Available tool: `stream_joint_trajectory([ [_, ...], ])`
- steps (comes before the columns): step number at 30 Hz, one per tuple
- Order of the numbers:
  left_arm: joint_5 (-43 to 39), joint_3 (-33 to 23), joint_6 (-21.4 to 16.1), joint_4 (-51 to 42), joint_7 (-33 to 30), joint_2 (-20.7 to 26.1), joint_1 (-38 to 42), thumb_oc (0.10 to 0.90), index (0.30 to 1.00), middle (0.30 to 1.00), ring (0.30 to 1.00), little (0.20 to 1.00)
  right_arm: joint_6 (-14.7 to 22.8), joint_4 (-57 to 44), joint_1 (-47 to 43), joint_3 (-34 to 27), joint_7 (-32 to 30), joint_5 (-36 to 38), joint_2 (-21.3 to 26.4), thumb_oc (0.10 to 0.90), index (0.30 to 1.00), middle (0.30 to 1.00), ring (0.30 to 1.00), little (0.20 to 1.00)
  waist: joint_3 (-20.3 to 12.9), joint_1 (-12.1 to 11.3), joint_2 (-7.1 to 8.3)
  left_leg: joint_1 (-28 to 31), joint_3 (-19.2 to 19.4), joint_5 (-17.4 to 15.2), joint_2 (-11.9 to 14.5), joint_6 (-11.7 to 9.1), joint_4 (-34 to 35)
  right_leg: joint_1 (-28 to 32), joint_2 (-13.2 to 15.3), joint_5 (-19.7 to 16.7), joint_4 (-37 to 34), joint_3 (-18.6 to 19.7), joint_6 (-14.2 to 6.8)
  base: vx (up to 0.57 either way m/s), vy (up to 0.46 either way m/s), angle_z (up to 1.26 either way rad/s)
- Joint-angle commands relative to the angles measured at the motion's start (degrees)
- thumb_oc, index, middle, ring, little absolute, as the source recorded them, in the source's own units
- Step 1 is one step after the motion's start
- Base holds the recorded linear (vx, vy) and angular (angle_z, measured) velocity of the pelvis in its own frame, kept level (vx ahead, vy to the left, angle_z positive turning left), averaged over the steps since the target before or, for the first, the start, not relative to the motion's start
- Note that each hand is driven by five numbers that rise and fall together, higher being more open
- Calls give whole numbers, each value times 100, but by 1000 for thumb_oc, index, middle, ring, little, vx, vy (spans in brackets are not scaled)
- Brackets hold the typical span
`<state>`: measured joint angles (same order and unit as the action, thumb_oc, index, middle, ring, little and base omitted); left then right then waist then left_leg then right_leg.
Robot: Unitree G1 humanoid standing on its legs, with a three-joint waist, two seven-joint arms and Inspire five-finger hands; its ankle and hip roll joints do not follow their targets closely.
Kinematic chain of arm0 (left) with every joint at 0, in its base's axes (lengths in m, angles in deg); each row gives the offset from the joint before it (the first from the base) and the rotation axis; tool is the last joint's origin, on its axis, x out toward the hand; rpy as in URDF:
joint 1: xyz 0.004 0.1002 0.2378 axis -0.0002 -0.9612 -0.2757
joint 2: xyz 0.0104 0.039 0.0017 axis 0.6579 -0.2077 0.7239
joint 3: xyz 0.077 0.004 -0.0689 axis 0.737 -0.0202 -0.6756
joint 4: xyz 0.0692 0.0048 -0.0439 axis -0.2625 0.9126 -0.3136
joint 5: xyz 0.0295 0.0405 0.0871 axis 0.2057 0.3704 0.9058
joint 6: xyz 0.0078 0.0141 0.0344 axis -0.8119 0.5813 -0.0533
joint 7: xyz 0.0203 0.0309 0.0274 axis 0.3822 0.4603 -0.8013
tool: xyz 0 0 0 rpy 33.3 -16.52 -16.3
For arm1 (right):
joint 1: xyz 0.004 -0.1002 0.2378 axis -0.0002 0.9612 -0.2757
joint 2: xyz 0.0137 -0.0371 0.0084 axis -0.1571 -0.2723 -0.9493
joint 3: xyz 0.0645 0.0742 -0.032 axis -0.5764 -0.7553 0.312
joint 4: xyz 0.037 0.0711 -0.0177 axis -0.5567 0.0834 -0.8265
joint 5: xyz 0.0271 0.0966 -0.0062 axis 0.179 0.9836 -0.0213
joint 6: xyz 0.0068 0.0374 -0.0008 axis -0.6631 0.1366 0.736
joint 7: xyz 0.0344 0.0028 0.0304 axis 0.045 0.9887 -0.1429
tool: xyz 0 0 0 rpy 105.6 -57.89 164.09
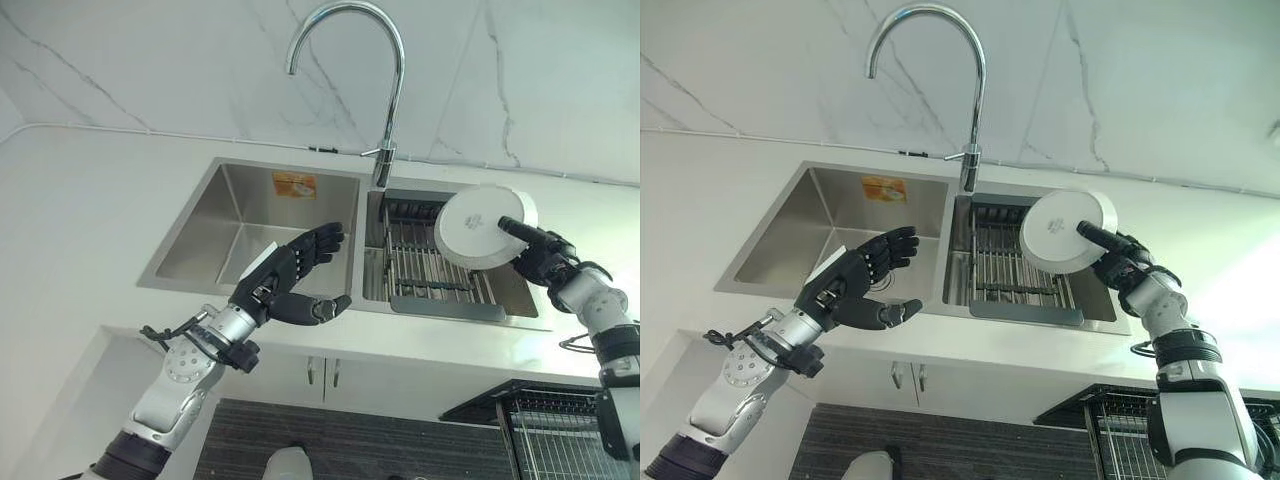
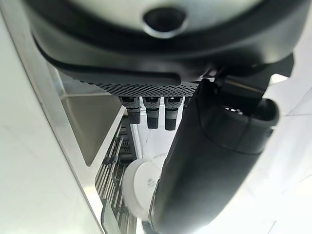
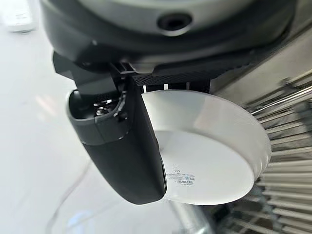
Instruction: Place the dishes in the dishwasher.
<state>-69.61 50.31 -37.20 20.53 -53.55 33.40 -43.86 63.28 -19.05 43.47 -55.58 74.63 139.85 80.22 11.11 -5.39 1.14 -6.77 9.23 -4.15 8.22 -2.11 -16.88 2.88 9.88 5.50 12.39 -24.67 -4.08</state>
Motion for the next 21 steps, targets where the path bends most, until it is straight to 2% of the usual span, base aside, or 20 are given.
stream_joint_trajectory([
  [1,-333,-262,-833,-788,-11,18,104,800,900,900,900,900,1131,-1127,-429,-403,24,102,380,400,300,300,300,300,-492,-11,-98,586,227,-788,487,-468,-31,-264,-68,802,479,291,-15,-17,-98,1],
  [3,-289,-345,-949,-846,-36,-9,-10,800,900,900,900,900,1163,-1686,-221,-534,-138,59,329,400,300,300,300,300,-508,17,-110,524,185,-754,510,-489,-31,-304,-125,825,479,340,8,-44,-81,-3],
  [4,-254,-446,-1103,-897,-88,-56,-91,800,900,900,900,900,1277,-2265,-28,-661,-265,29,304,400,300,300,300,300,-488,38,-115,472,67,-786,423,-465,-31,-364,-194,842,479,452,10,-76,-66,-6],
  [6,-199,-546,-1224,-912,-124,-125,-142,800,900,900,900,900,1357,-2710,118,-826,-333,-134,240,400,300,300,300,300,-463,54,-91,577,31,-855,182,-371,-31,-440,-234,820,479,596,-9,-85,-13,-9],
  [8,-109,-649,-1313,-922,-131,-219,-171,800,900,900,900,900,1536,-3117,265,-906,-364,-302,171,400,300,300,300,300,-360,-3,35,734,-7,-796,-314,-194,-31,-514,-146,751,479,805,-34,-123,22,-29],
  [9,-55,-758,-1289,-994,-96,-283,-176,800,900,900,900,900,1583,-3563,482,-1000,-443,-408,73,400,300,300,300,300,-224,-104,225,803,-126,-502,-786,-97,-38,-549,25,657,479,965,-38,-216,60,-49],
  [10,35,-876,-1258,-1083,9,-373,-173,800,900,900,900,900,1692,-4015,771,-1126,-467,-545,-88,400,300,300,300,300,-66,-125,274,602,-258,-558,-1046,-21,-446,-558,63,568,479,1076,-42,-252,87,-43],
  [11,62,-913,-1244,-1124,70,-388,-148,800,900,900,900,900,1768,-4253,917,-1167,-497,-669,-219,400,300,300,300,300,-28,-106,273,538,-270,-640,-1156,23,-505,-604,66,502,479,1126,-67,-210,118,-66],
  [14,79,-911,-1229,-1168,272,-393,-53,800,900,900,900,900,1930,-4753,1168,-1154,-661,-997,-605,400,300,300,300,300,4,48,209,778,-164,-959,-1146,180,-31,-779,22,340,479,1235,-155,-165,191,-45],
  [15,85,-901,-1235,-1186,369,-380,-43,800,900,900,900,900,1961,-4947,1278,-1131,-730,-1088,-737,400,300,300,300,300,12,126,152,838,-201,-1075,-1137,235,-31,-907,-17,222,479,1294,-231,-182,251,-13],
  [16,122,-912,-1187,-1290,565,-332,-69,800,900,900,900,900,1938,-5313,1507,-1164,-814,-1094,-860,400,300,300,300,300,23,229,72,854,-333,-1211,-1168,275,-31,-1141,-60,-10,479,1357,-395,-183,237,-8],
  [19,142,-844,-1128,-1485,963,-219,-66,800,900,900,900,900,1974,-5678,1916,-1279,-720,-968,-976,400,300,300,300,300,95,374,94,884,-485,-1359,-1270,318,-31,-1508,-40,-401,479,1429,-626,-151,166,-7],
  [21,117,-728,-1089,-1622,1106,-175,-11,800,900,900,900,900,2012,-5707,2025,-1328,-564,-912,-1036,400,300,300,300,300,185,438,111,919,-574,-1385,-1301,312,-31,-1663,-6,-552,479,1405,-629,-167,164,-28],
])
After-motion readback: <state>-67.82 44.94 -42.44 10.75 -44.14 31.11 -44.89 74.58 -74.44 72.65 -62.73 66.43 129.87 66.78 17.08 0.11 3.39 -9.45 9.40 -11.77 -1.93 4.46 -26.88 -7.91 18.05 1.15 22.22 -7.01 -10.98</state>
